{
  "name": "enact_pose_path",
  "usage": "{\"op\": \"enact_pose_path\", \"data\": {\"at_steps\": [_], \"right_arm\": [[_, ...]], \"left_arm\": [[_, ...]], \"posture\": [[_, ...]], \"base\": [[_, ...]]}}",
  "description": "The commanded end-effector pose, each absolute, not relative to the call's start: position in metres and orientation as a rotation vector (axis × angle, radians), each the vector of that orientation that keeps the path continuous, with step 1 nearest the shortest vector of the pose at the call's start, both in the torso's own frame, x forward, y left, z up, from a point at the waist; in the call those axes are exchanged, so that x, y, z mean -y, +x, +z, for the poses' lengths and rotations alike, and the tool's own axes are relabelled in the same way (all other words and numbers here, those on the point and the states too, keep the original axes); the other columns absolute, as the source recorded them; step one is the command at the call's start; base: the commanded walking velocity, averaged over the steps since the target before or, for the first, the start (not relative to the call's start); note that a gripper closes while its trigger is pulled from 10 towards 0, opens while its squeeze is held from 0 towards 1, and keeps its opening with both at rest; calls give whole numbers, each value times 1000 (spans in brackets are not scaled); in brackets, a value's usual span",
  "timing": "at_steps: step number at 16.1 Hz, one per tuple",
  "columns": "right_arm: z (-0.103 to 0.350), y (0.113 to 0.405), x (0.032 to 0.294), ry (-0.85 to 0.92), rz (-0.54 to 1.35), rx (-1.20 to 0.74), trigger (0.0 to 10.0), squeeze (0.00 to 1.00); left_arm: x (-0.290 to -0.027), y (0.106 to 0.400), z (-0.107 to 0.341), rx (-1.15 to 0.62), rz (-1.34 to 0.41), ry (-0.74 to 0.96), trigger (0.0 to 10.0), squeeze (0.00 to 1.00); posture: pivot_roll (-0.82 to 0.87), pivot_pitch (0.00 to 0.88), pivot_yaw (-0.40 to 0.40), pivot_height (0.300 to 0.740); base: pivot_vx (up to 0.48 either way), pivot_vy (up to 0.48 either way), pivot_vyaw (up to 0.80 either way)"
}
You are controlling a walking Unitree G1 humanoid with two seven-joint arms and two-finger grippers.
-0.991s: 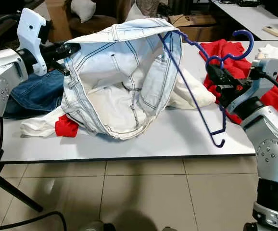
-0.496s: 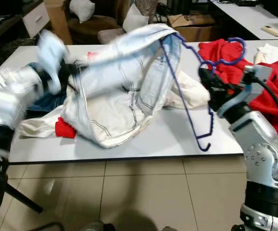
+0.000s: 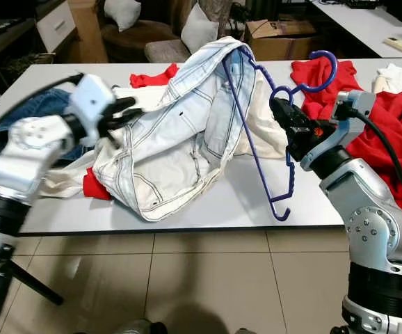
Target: Hang hanger
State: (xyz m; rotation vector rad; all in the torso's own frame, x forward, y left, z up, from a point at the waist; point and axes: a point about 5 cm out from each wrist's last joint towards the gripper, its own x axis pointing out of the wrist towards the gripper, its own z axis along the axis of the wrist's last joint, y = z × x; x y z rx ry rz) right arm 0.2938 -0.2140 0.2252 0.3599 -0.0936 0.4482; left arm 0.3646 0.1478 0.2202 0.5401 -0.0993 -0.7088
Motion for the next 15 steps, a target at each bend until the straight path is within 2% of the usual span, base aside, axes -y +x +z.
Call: {"op": "enact_pose_path", "data": {"at_steps": [1,3,5,9,13,15], "right_arm": [[234,292,210,350,476,118,10000,0],[236,292,209,348,485,121,10000,0],[237,291,209,346,484,124,10000,0],[238,289,207,346,495,133,10000,0],[241,289,205,349,508,146,10000,0],[242,289,205,350,513,150,10000,0]], "left_arm": [[-145,365,211,90,-694,591,10000,0],[-138,367,207,100,-669,609,10000,0],[-125,364,206,117,-713,538,10000,0],[-128,374,204,150,-588,742,10000,0],[-126,382,200,155,-522,875,10000,0],[-124,385,200,158,-510,887,10000,0]], "posture": [[-136,0,70,740],[-140,0,73,740],[-146,0,79,740],[-149,0,84,740],[-152,0,89,740],[-153,0,90,740]], "base": [[0,0,0],[0,0,0],[0,0,0],[0,0,0],[0,0,0],[0,0,0]]}}
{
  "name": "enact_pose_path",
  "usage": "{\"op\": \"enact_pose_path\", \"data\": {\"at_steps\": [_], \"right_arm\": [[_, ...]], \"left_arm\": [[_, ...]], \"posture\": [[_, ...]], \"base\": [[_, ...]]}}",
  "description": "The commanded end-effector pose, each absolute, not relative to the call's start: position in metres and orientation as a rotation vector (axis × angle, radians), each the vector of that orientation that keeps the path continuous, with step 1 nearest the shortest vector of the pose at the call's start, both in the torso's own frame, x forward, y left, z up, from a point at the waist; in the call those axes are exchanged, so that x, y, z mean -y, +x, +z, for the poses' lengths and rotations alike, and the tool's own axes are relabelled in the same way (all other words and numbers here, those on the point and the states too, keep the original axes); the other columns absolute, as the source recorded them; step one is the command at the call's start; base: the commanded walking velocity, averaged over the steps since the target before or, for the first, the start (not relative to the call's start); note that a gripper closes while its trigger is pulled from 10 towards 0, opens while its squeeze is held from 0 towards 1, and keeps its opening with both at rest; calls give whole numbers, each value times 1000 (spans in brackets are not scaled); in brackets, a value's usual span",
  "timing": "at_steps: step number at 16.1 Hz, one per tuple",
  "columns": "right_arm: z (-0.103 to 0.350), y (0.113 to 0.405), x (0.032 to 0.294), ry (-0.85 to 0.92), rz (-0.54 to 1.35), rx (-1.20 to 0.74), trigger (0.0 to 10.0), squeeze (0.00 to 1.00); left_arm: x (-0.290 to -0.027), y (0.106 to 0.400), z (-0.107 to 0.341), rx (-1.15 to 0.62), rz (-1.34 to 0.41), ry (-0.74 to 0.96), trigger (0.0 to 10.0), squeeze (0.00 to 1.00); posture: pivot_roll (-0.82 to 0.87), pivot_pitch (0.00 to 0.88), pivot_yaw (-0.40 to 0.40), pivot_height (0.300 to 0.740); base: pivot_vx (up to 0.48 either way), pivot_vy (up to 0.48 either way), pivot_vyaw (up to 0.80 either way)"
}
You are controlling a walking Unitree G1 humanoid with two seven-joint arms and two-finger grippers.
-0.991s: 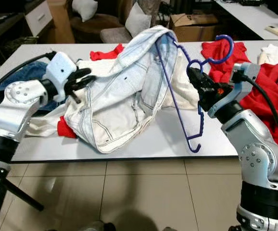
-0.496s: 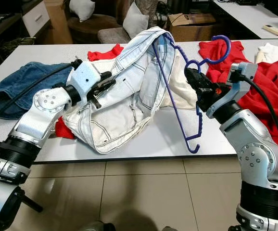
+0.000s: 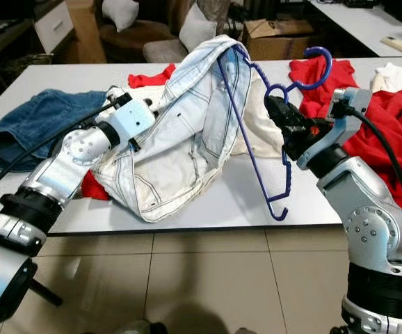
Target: Hang hanger
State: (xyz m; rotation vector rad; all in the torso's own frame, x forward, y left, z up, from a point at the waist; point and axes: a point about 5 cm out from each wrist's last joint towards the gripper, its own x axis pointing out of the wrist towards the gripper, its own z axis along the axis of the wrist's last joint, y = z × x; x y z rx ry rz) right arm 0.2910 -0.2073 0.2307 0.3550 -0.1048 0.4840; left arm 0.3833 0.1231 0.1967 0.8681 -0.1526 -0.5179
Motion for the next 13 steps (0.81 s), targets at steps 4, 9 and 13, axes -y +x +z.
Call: {"op": "enact_pose_path", "data": {"at_steps": [4,9,13], "right_arm": [[245,287,204,351,525,163,10000,0],[244,286,208,352,510,166,10000,0],[221,284,212,263,479,21,10000,0]], "left_arm": [[-125,395,206,168,-449,887,7176,0],[-125,396,209,117,-537,681,0,0],[-117,393,231,120,-678,366,0,0]], "posture": [[-160,0,97,740],[-161,0,100,740],[-150,0,91,740]], "base": [[0,0,0],[0,0,0],[0,0,0]]}}
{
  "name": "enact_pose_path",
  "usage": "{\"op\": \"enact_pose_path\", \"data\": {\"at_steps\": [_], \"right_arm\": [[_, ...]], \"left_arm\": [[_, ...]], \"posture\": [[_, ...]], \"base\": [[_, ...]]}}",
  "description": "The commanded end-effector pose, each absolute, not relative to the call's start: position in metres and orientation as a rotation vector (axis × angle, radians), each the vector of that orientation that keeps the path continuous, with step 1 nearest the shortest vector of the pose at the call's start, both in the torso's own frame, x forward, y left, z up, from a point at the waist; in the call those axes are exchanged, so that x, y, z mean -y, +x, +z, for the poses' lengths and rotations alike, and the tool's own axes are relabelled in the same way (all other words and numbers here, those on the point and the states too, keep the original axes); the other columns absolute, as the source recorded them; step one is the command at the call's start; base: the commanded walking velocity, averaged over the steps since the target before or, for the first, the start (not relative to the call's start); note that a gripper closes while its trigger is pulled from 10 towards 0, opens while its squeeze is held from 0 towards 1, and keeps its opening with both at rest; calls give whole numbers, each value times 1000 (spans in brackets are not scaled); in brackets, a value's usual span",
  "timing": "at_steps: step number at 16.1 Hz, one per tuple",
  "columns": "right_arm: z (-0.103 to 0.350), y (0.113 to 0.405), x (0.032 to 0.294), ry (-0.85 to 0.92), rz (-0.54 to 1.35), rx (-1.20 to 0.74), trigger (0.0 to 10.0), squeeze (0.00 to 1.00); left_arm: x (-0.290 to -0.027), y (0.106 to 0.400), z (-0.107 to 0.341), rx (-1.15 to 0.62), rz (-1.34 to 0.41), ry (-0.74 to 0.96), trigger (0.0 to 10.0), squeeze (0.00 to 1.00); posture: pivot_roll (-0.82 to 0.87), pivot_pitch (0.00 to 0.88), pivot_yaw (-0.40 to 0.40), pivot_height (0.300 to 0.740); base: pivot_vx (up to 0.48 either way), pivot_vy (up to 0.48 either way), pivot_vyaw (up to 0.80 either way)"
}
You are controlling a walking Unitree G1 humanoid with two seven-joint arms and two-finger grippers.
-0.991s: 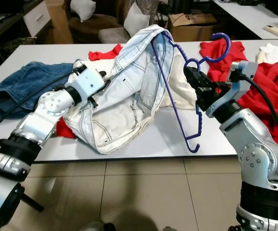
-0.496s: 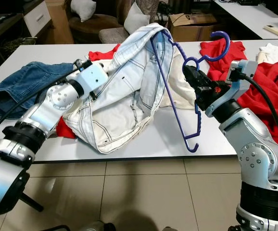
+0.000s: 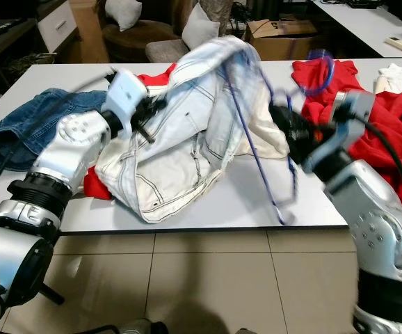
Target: Hang hanger
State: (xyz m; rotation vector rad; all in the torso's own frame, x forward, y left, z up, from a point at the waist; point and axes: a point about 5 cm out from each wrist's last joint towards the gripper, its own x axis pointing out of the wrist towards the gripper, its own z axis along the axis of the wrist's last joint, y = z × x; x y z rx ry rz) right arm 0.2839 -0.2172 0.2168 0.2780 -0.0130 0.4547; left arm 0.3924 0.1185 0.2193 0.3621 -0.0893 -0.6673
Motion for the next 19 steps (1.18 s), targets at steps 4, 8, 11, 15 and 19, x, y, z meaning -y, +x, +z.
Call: {"op": "enact_pose_path", "data": {"at_steps": [4,8,11,15,19], "right_arm": [[207,267,188,371,602,-72,10000,0],[200,288,188,572,394,-47,10000,0],[199,302,202,640,157,-4,10000,0],[186,316,193,857,-49,-23,10000,0],[194,344,166,837,142,-103,10000,0]], "left_arm": [[-110,395,297,320,-640,198,0,0],[-94,388,305,314,-751,232,0,0],[-105,392,304,277,-715,293,0,0],[-108,388,289,136,-819,391,0,0],[-96,363,287,23,-1105,229,0,0]], "posture": [[-148,0,92,740],[-150,0,103,740],[-142,0,112,740],[-138,0,155,740],[-142,0,162,740]], "base": [[0,0,0],[0,0,0],[0,0,0],[0,0,0],[0,0,0]]}}
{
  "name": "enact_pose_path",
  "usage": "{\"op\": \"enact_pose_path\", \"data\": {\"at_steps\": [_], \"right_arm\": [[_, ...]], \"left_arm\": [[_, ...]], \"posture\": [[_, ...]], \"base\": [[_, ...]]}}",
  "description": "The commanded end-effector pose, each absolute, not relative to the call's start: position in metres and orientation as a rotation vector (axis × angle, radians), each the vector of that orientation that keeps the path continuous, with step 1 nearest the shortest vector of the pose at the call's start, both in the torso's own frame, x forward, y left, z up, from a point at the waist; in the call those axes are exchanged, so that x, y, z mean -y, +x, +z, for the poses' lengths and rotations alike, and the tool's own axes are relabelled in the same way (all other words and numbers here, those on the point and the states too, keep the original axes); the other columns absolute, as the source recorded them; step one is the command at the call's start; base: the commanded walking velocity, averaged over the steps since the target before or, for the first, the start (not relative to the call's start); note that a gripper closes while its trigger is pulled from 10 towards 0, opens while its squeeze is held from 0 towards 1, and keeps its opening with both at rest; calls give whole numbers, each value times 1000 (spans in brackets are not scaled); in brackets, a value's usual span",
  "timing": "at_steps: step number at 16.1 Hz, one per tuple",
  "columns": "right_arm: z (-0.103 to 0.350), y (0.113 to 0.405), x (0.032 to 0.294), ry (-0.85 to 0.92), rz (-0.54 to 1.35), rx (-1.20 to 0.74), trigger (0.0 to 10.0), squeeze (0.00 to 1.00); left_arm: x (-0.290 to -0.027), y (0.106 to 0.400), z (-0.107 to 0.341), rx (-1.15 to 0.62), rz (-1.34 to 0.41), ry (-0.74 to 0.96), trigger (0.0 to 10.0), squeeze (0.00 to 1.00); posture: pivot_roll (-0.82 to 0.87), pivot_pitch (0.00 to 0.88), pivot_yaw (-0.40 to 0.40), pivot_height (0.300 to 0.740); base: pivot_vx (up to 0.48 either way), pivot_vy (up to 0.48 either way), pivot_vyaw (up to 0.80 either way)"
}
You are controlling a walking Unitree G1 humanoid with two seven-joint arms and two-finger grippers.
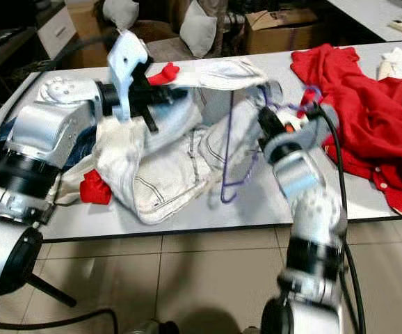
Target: Hang hanger
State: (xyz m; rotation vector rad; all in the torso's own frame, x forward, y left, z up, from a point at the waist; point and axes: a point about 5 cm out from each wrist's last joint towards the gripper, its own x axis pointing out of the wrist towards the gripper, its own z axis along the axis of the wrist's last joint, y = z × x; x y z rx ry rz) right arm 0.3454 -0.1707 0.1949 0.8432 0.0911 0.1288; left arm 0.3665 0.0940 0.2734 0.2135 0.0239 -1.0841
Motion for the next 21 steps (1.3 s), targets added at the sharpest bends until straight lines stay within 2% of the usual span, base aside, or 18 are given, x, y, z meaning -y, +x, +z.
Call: {"op": "enact_pose_path", "data": {"at_steps": [1,2,3,5,7,8,10,13,15,17,19,21], "right_arm": [[193,360,141,795,230,-186,10000,0],[195,365,132,812,257,-198,10000,0],[205,373,113,879,325,-208,10000,0],[243,384,82,1094,500,-150,10000,0],[275,391,83,1305,599,-43,10000,0],[277,393,89,1317,589,-22,10000,0],[247,397,110,1129,460,-79,10000,0],[211,392,122,956,368,-133,10000,0],[180,387,133,824,225,-145,10000,0],[166,380,137,876,95,-117,10000,0],[154,372,137,849,-27,-94,10000,0],[134,366,131,825,-73,-155,10000,0]], "left_arm": [[-86,358,307,80,-1147,108,0,0],[-83,357,313,97,-1153,79,0,0],[-77,354,326,147,-1158,8,0,0],[-69,350,356,252,-1160,-138,0,0],[-67,346,372,304,-1137,-217,0,0],[-68,348,373,305,-1112,-223,0,0],[-69,354,364,272,-1041,-235,0,0],[-64,358,358,226,-996,-301,0,0],[-55,360,354,169,-983,-303,0,0],[-48,365,349,132,-930,-306,0,0],[-43,368,348,119,-892,-328,0,0],[-36,368,354,112,-890,-387,0,0]], "posture": [[-129,0,140,740],[-126,0,137,740],[-116,0,124,740],[-86,0,99,740],[-69,0,86,740],[-68,0,87,740],[-75,0,97,740],[-90,0,118,740],[-101,0,138,740],[-111,0,153,740],[-118,0,161,740],[-126,0,170,740]], "base": [[0,0,0],[0,0,0],[0,0,0],[0,0,0],[0,0,0],[0,0,0],[0,0,0],[0,0,0],[0,0,0],[0,0,0],[0,0,0],[0,0,0]]}}
